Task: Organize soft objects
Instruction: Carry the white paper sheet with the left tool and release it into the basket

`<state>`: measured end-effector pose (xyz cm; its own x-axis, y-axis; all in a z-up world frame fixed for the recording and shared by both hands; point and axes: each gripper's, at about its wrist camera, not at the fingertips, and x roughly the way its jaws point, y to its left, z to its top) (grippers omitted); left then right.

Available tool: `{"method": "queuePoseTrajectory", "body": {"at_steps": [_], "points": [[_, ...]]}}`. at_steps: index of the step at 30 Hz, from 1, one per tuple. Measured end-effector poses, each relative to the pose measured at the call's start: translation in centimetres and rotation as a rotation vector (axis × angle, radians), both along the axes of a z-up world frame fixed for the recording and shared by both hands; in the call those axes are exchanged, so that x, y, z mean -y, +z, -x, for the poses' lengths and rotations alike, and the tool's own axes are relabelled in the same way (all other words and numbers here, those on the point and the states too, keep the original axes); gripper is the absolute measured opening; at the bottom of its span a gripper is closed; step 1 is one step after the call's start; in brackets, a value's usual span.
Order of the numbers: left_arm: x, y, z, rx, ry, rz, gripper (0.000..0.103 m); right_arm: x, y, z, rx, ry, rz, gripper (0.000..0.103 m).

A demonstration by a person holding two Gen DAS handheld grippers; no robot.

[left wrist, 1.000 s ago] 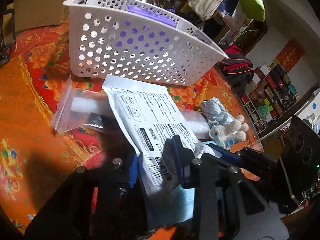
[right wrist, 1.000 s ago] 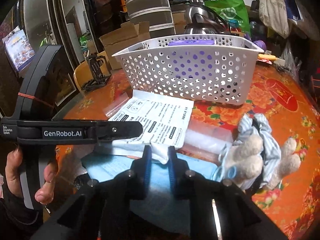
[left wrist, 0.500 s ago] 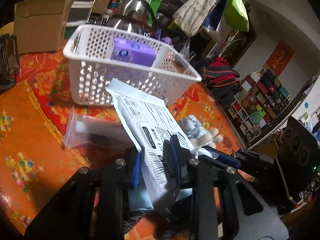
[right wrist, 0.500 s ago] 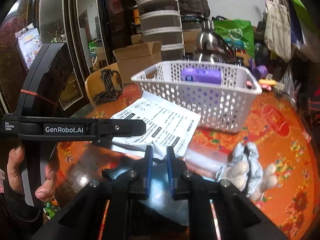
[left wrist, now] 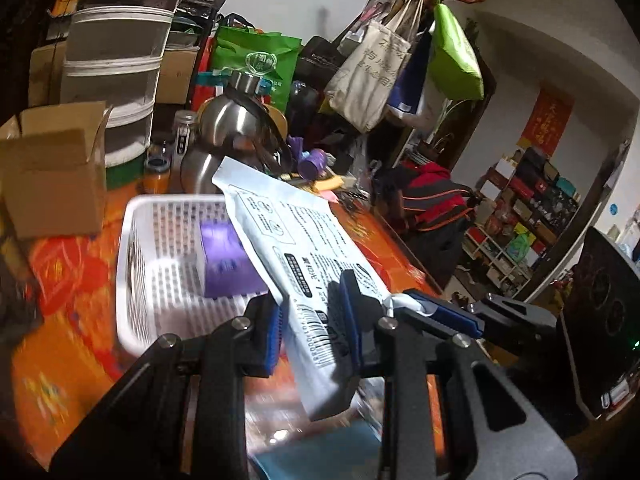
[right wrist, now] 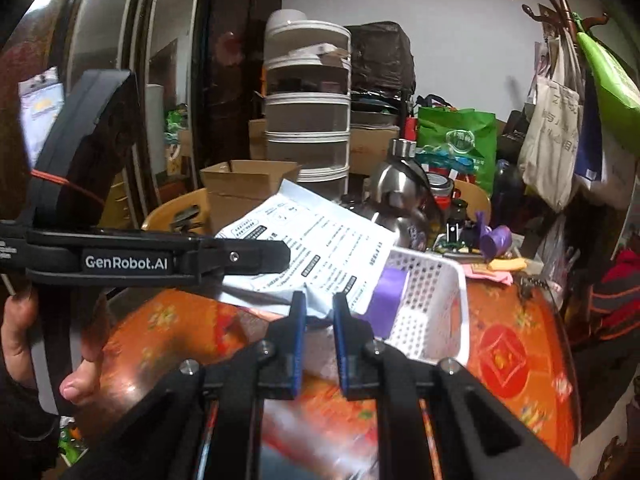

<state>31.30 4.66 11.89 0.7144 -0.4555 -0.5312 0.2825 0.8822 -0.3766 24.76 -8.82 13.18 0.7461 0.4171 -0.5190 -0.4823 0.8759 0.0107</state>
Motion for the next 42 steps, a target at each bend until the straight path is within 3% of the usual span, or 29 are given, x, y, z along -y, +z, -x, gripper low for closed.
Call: {"method": "queuePoseTrajectory", "body": {"at_steps": [3, 9, 14, 18, 21, 22, 24, 26, 28, 31, 35, 42], "points": [[-0.5, -1.0, -4.4, -0.020, 0.008, 0.003, 0.024, -0.4, -1.3, -3.8, -0.023, -0.005, 0.015, 0.011], [-1.8, -7.7, -11.9, -0.152, 0.054, 0.031, 0.024, -1.3, -6.5, -9.8, -0.126, -0.017, 0.041, 0.011], [-2.0, -10.5, -13.8, -0.195, 0.067, 0.039, 0.024, -2.2, -8.6, -11.0, -0.160, -0.032, 0.089, 0.011], [-2.4, -11.6, -15.0, -0.245, 0.094, 0.024, 0.036, -2.3, -9.0, -11.7, -0.175, -0.041, 0.105, 0.012], [-3.1, -11.9, -14.2, -0.246, 0.127, 0.003, 0.052, -1.5, -9.2, -11.8, -0.192, -0.060, 0.095, 0.024], [-3.3, -11.7, -13.8, -0.226, 0.153, -0.035, 0.054, -1.3, -9.3, -11.8, -0.191, -0.077, 0.102, 0.035], [-3.4, -11.6, -13.5, -0.207, 0.143, -0.034, 0.056, -0.2, -9.7, -12.0, -0.209, -0.103, 0.071, 0.054], [-3.3, -11.3, -13.0, -0.197, 0.146, -0.036, 0.068, 0.9, -9.7, -11.9, -0.217, -0.120, 0.029, 0.063], [-2.8, -10.9, -12.4, -0.181, 0.146, -0.073, 0.087, 1.8, -9.6, -11.7, -0.223, -0.138, 0.005, 0.071], [-2.2, -10.0, -11.2, -0.134, 0.168, -0.126, 0.090, 2.9, -9.5, -11.2, -0.218, -0.169, 0.017, 0.075], [-2.1, -9.0, -9.8, -0.098, 0.171, -0.129, 0.092, 3.9, -9.4, -10.6, -0.223, -0.188, -0.007, 0.078], [-1.9, -8.7, -7.3, -0.111, 0.206, -0.172, 0.092, 4.9, -9.0, -9.1, -0.228, -0.202, -0.034, 0.078]]}}
